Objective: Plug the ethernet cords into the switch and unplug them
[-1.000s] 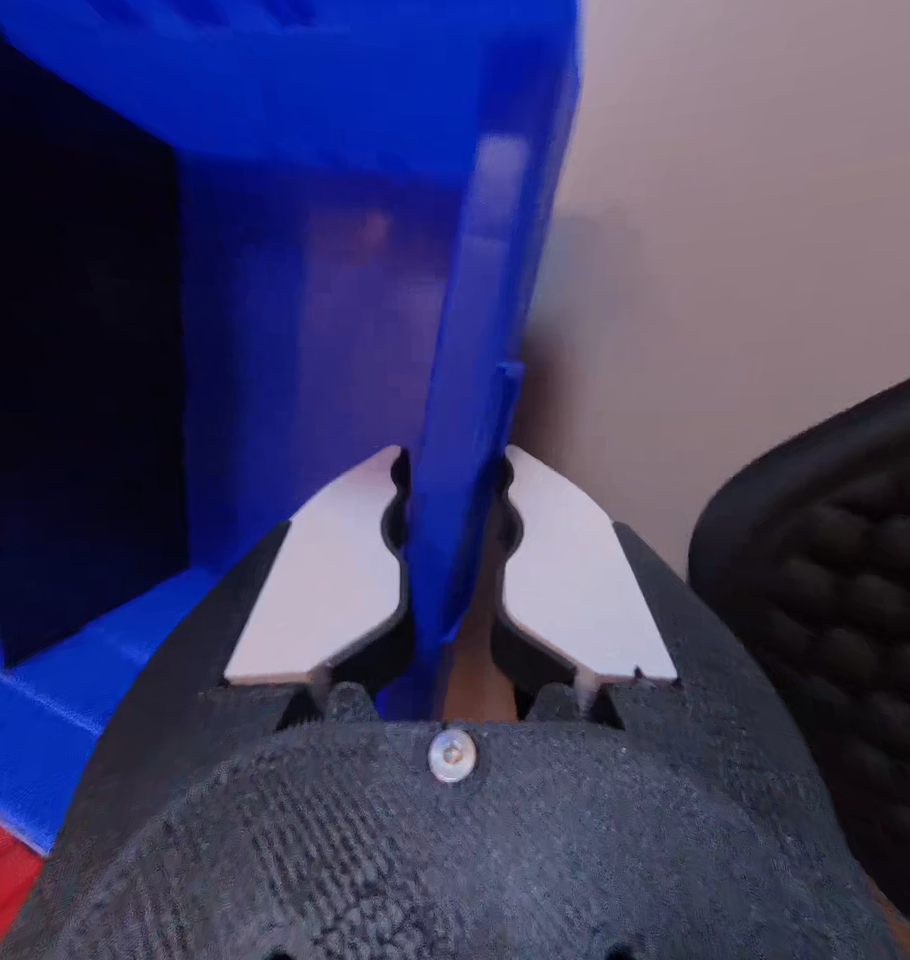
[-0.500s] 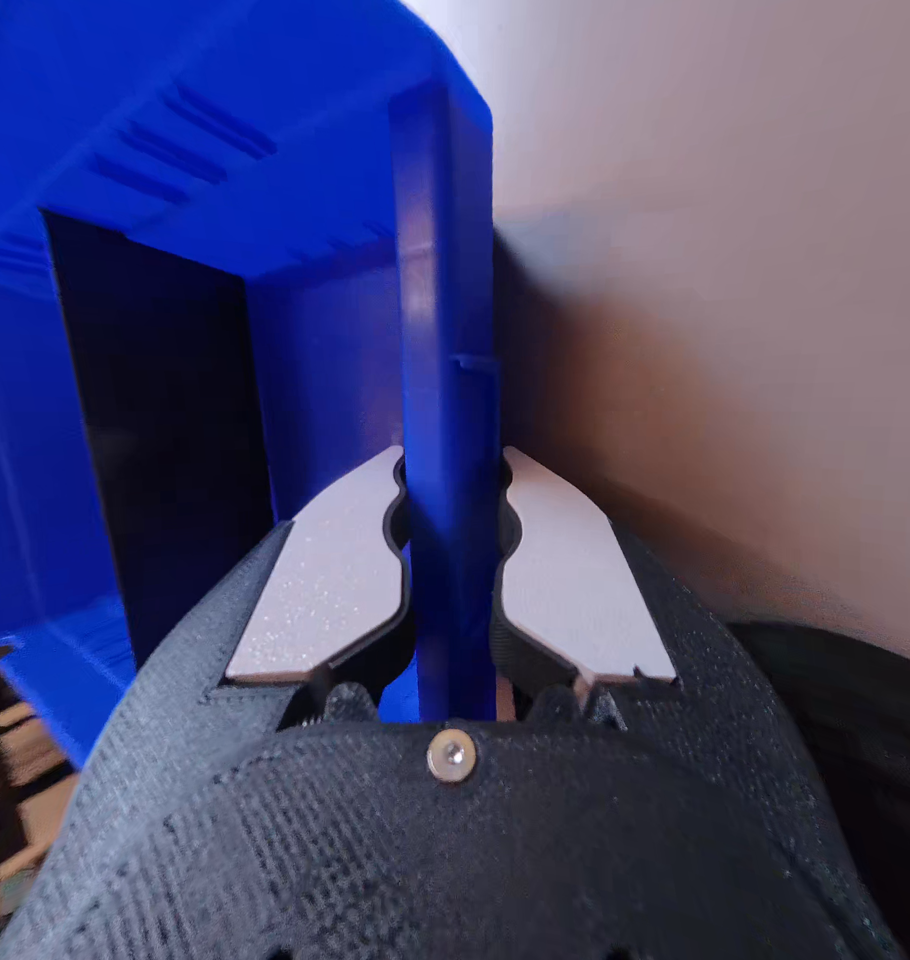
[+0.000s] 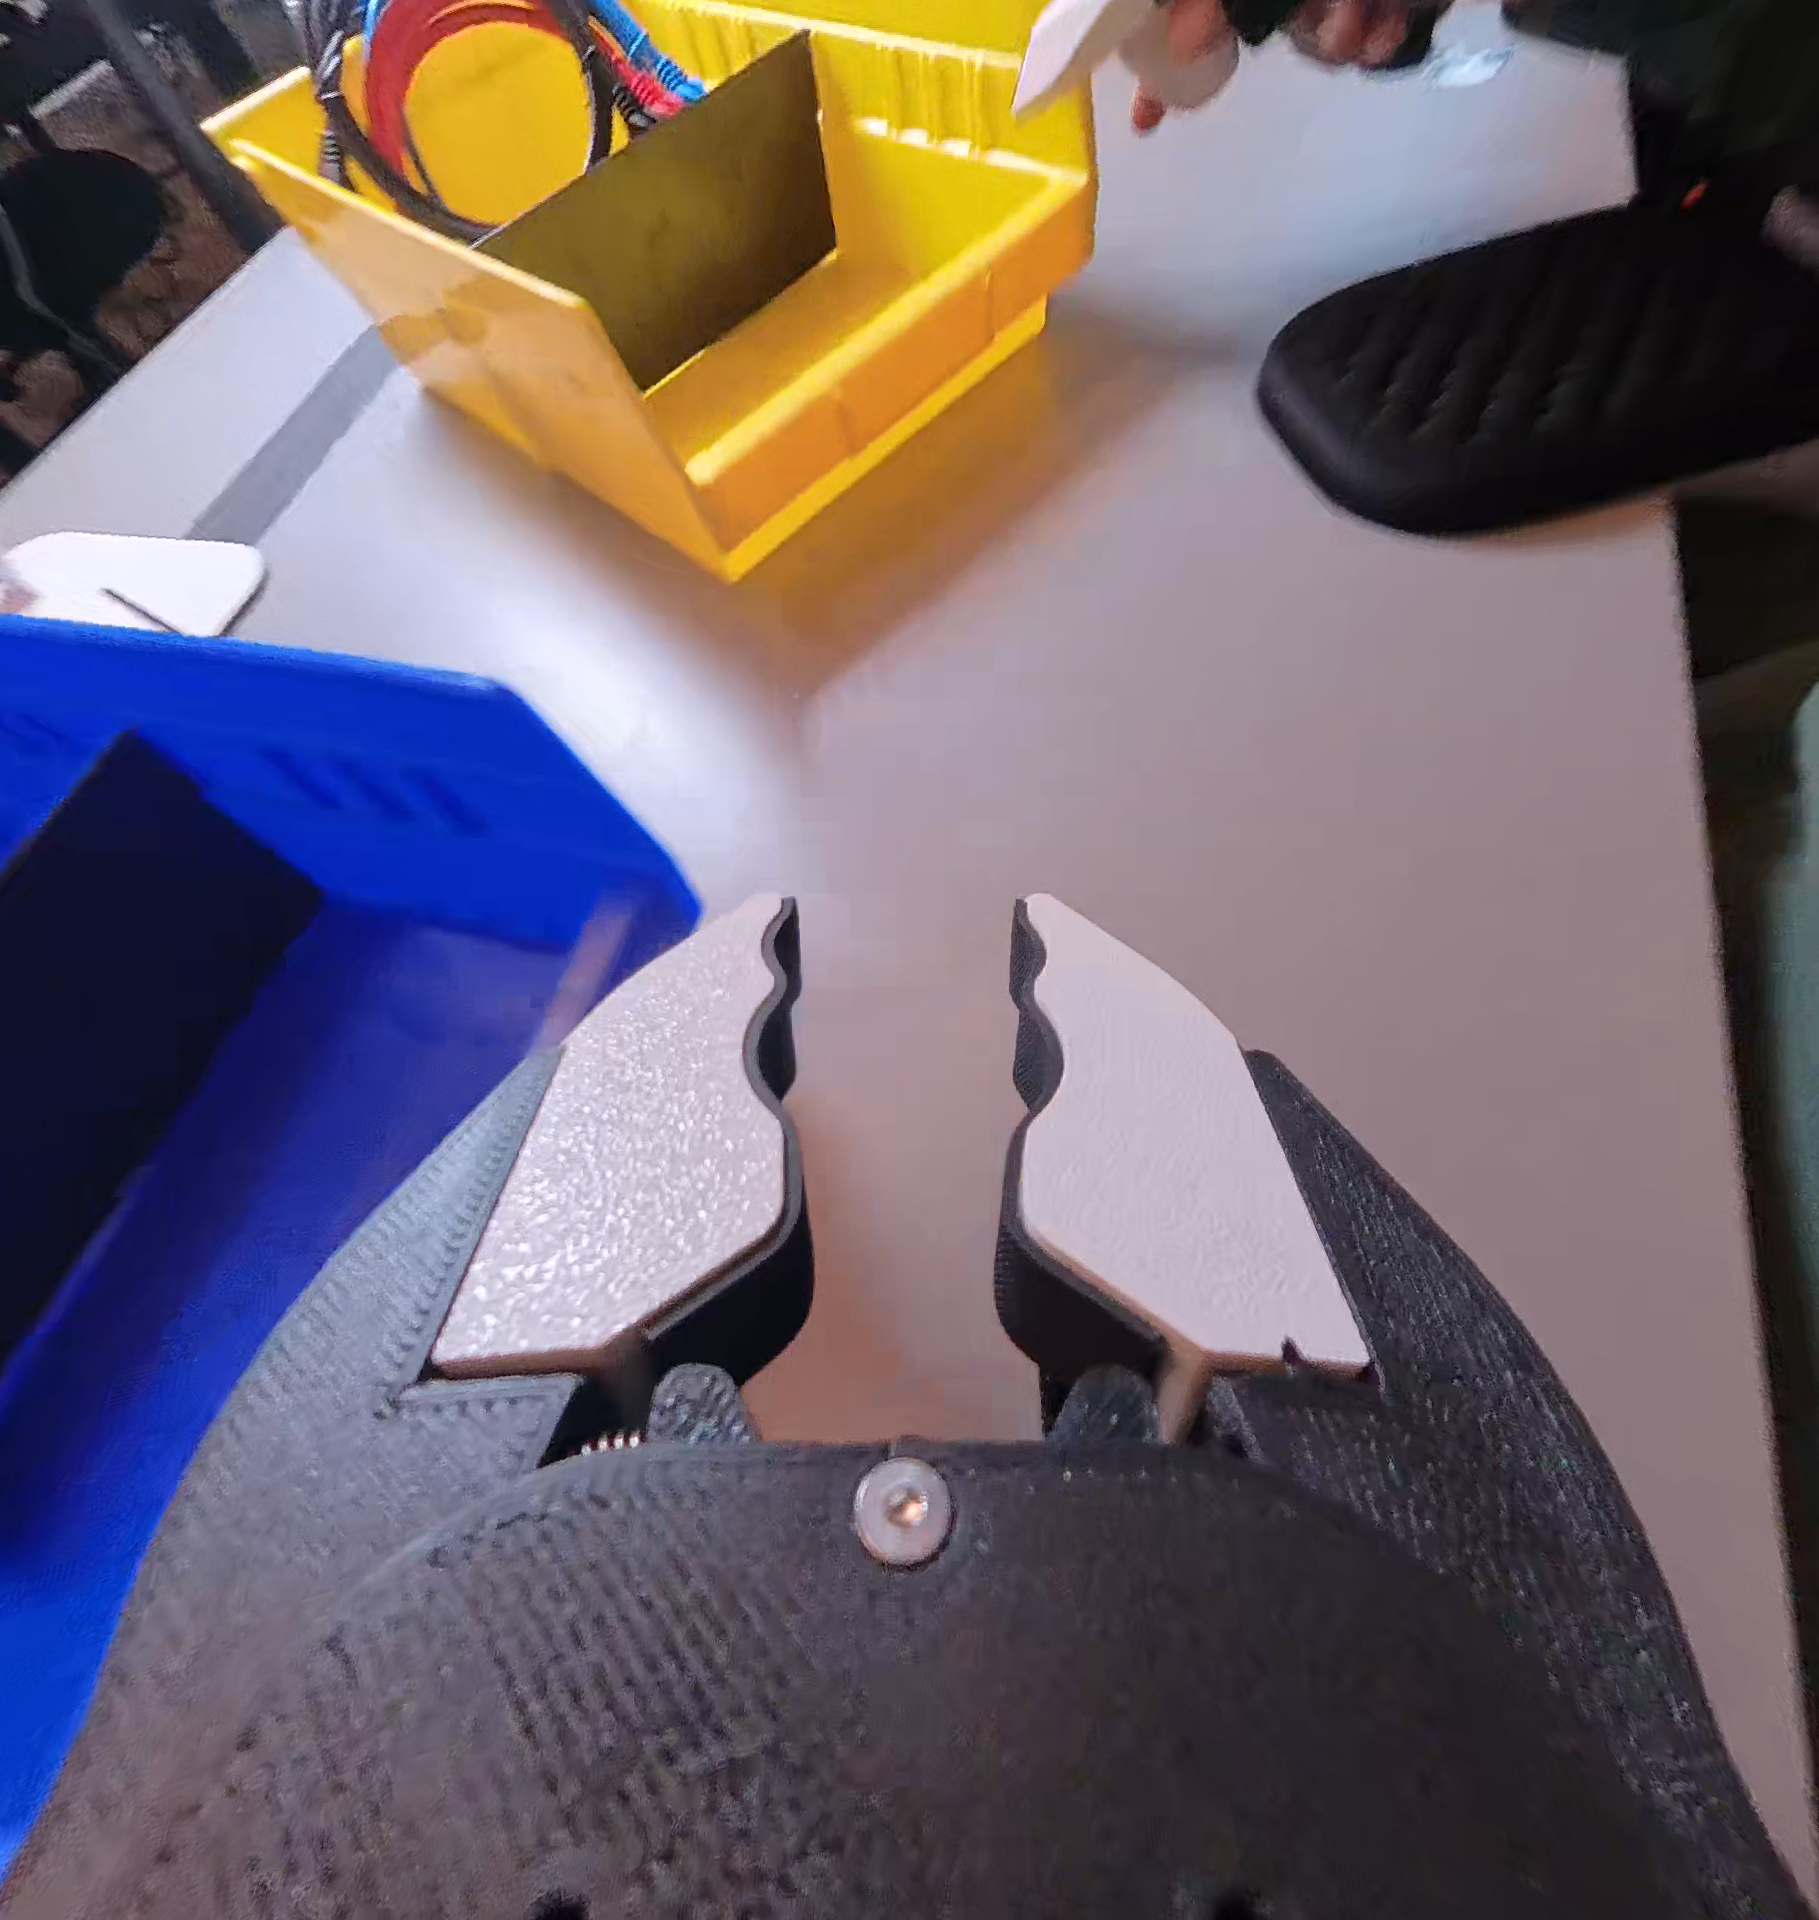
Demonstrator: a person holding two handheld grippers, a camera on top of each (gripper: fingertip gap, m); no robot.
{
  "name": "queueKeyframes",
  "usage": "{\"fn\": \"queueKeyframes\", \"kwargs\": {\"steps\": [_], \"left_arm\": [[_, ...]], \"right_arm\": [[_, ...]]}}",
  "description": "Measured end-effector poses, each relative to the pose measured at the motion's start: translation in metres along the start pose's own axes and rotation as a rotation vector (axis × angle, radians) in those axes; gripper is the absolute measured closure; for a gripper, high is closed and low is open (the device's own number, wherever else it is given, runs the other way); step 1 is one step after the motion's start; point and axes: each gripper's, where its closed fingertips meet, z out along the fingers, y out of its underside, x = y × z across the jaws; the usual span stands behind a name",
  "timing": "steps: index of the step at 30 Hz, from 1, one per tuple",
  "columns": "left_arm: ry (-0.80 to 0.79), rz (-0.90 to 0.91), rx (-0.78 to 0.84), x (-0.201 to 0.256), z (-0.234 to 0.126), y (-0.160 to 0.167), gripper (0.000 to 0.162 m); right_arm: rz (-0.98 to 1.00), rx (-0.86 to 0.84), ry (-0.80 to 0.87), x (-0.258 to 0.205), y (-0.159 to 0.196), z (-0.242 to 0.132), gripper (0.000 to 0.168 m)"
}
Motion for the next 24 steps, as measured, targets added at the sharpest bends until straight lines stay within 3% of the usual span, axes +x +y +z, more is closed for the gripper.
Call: {"fn": "queueKeyframes", "kwargs": {"steps": [1, 5, 9, 13, 16, 18, 24], "left_arm": [[0.031, -0.042, 0.022, 0.008, 0.007, -0.004, 0.123], [0.117, -0.23, 0.088, 0.025, 0.039, -0.019, 0.107], [0.106, -0.232, 0.065, 0.036, 0.058, -0.025, 0.096], [0.117, -0.143, -0.013, 0.044, 0.048, -0.019, 0.094], [0.195, -0.219, -0.025, 0.06, 0.039, -0.017, 0.093], [0.119, -0.238, -0.01, 0.063, 0.04, -0.016, 0.093], [-0.3, -0.19, 0.102, 0.053, 0.047, -0.017, 0.108]], "right_arm": [[-0.01, 0.01, -0.009, -0.011, 0.004, -0.008, 0.149], [-0.014, 0.058, -0.075, -0.055, 0.015, -0.032, 0.15], [-0.022, 0.109, -0.156, -0.096, 0.023, -0.048, 0.15], [-0.048, 0.169, -0.129, -0.106, 0.021, -0.054, 0.157], [-0.047, 0.187, -0.136, -0.113, 0.022, -0.054, 0.159], [-0.076, 0.208, -0.088, -0.115, 0.02, -0.056, 0.16], [-0.102, 0.294, 0.04, -0.128, 0.022, -0.074, 0.16]]}}
